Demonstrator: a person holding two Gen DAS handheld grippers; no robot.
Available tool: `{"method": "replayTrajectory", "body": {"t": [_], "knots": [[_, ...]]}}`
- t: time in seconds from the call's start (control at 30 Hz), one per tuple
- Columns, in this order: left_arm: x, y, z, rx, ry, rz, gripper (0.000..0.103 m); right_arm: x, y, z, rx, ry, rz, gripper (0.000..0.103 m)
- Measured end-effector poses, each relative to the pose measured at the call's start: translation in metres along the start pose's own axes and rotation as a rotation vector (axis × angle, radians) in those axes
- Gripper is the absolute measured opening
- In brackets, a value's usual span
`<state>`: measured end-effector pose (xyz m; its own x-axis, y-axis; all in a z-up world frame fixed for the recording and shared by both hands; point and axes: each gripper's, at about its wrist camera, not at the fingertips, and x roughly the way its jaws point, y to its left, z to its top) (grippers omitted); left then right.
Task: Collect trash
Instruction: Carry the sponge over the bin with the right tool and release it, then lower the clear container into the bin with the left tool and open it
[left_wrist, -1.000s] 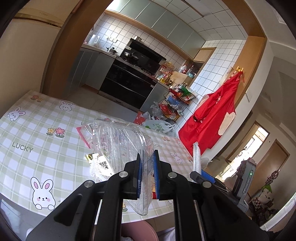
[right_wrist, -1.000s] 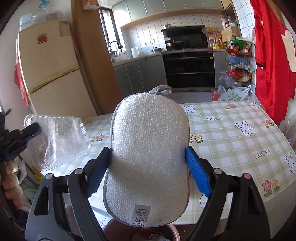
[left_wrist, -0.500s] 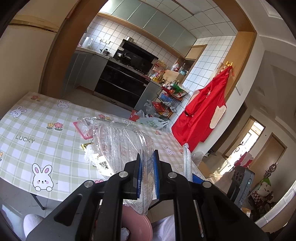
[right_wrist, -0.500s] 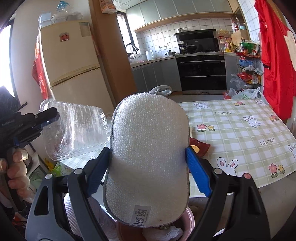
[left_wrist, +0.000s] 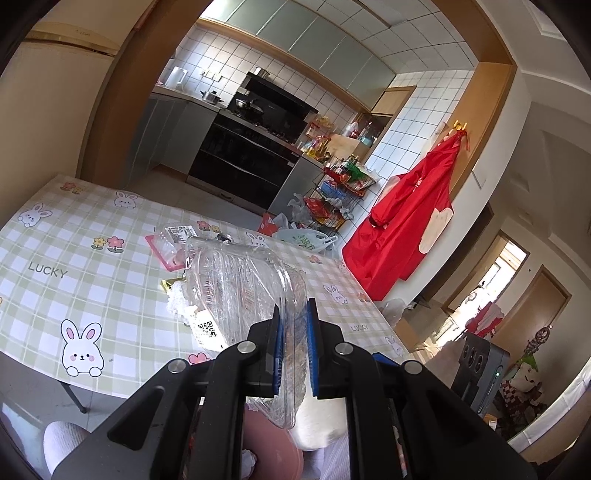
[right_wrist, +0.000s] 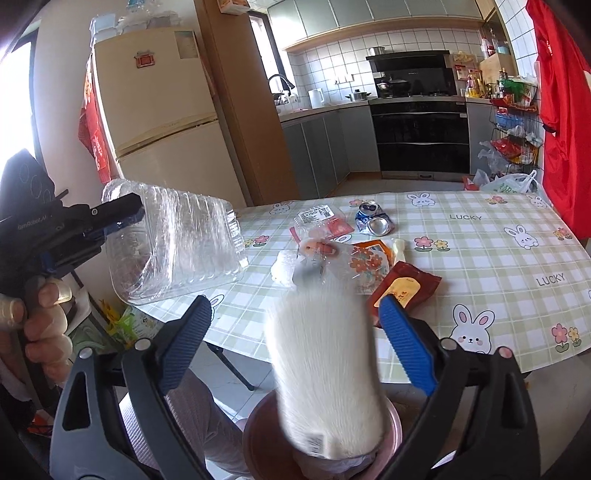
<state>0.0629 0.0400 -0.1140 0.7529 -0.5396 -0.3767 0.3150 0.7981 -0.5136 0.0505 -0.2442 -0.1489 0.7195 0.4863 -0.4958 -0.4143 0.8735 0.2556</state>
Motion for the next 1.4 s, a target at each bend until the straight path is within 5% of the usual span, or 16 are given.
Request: {"method": "replayTrajectory", "body": {"t": [0.57,1.4], "knots": [[0.016,-0.025,-0.023,-0.041,0.169,-0.066,0.011,-0.033,-0.030,0.007,0.092,-0.153,-0.135,0.096],[0.039,-0.060,-0.051,0.069,0.333,-0.078,0.011,-0.040,-0.049,-0.004,0.154,-0.162,-0.158,0.096]]}}
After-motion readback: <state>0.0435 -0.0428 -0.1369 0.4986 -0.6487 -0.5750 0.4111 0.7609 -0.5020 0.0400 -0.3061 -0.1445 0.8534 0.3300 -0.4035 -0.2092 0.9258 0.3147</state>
